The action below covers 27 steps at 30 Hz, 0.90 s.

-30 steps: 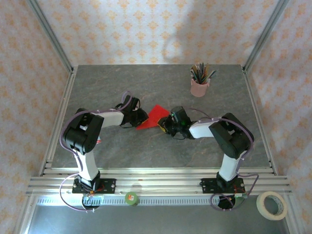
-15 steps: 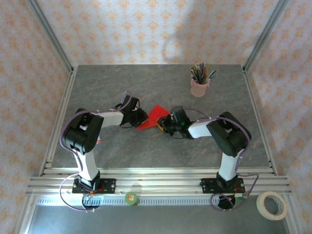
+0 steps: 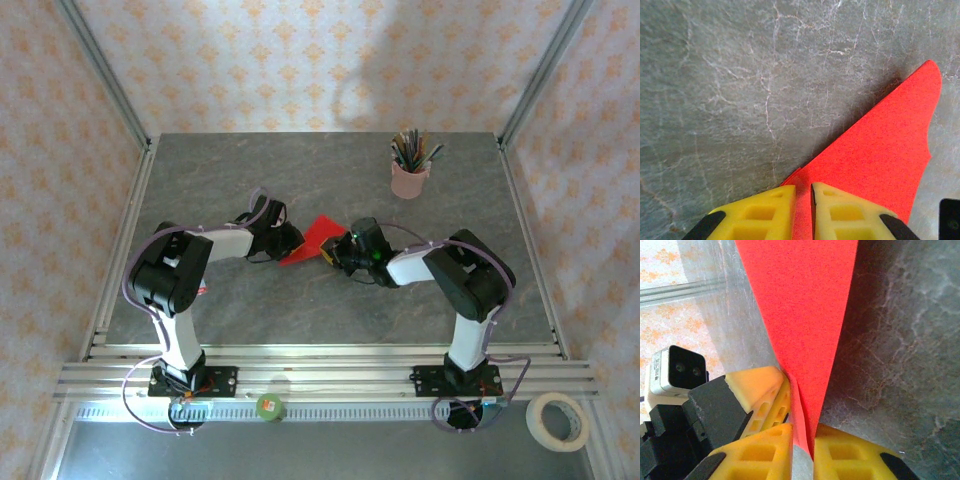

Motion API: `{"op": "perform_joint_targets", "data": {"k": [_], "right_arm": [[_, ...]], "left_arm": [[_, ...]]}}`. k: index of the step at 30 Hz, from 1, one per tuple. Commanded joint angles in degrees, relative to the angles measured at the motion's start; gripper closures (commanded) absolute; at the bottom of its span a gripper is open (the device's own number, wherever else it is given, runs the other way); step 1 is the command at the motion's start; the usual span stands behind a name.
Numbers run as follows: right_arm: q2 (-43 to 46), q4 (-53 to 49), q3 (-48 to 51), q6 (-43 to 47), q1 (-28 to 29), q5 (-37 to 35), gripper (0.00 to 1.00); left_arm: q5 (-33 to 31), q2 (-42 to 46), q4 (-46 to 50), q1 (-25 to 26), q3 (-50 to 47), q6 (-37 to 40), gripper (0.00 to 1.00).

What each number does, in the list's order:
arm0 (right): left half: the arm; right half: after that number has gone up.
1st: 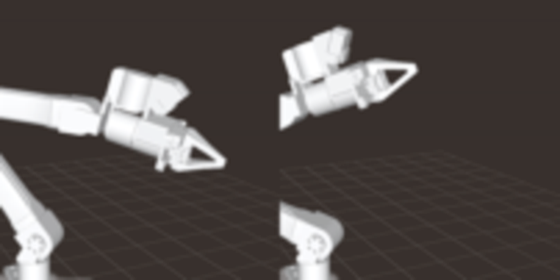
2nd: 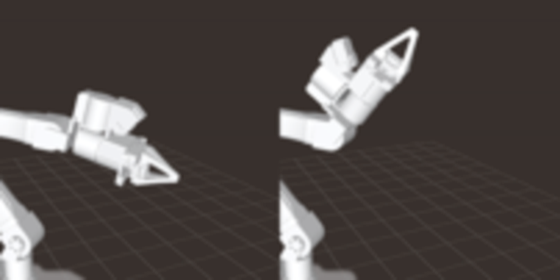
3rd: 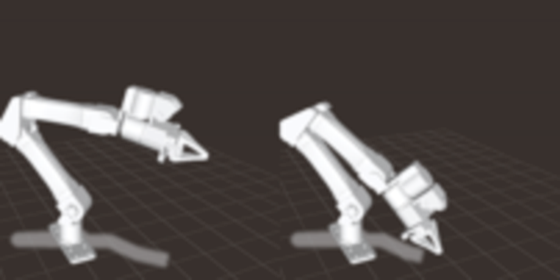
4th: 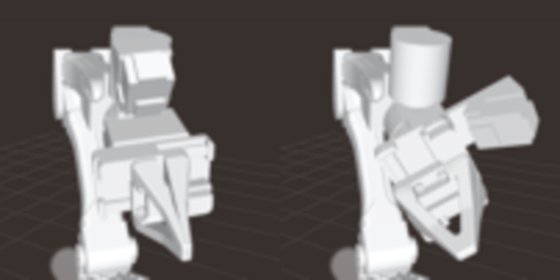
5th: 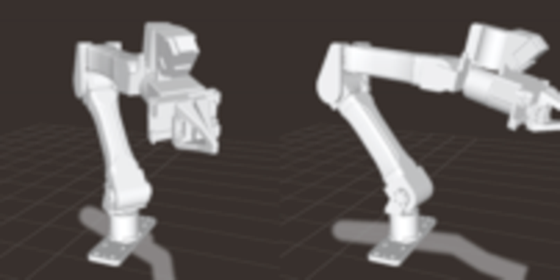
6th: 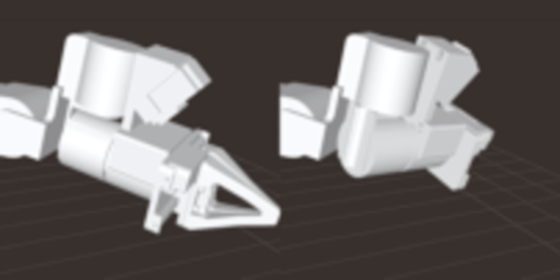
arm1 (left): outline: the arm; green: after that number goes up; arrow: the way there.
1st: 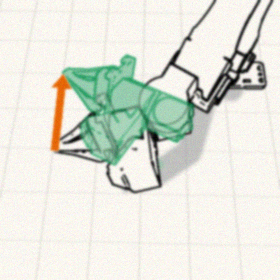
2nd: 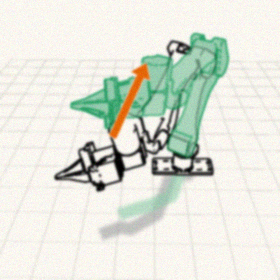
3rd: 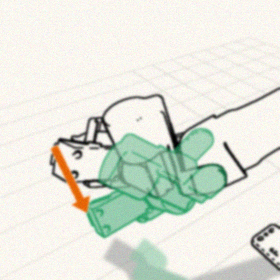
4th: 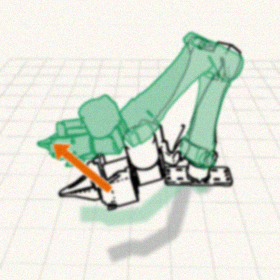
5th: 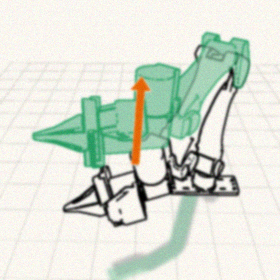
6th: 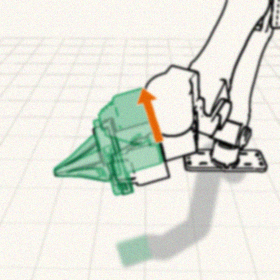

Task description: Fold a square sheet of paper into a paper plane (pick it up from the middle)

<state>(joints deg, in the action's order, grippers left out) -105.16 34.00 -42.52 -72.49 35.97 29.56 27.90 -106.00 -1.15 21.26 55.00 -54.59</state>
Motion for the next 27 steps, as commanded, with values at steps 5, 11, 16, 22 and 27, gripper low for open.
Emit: {"op": "perform_joint_targets", "data": {"k": [5,11,16,22,27], "right_arm": [[-1.2,1.9,0.7,-1.4,0.2,-1.1,0.9],[1.4,-0.9,1.0,0.9,0.0,-2.8,0.99],[6.6,-6.7,2.5,4.1,-0.5,-5.5,1.0],[12.9,-11.3,5.9,5.1,-1.2,-5.7,1.0],[18.1,-14.5,8.4,5.5,-2.3,-5.5,1.0]], "left_arm": [[-0.4,1.2,1.2,-0.3,-1.3,0.1,0.78],[-0.6,4.5,-0.1,-0.4,-2.0,0.9,0.76],[-0.4,9.7,-1.9,0.1,-4.3,5.8,0.69],[-2.1,16.1,-4.6,3.0,-8.6,13.1,0.55],[-7.9,19.8,-5.1,7.9,-11.0,20.6,0.41]]}}
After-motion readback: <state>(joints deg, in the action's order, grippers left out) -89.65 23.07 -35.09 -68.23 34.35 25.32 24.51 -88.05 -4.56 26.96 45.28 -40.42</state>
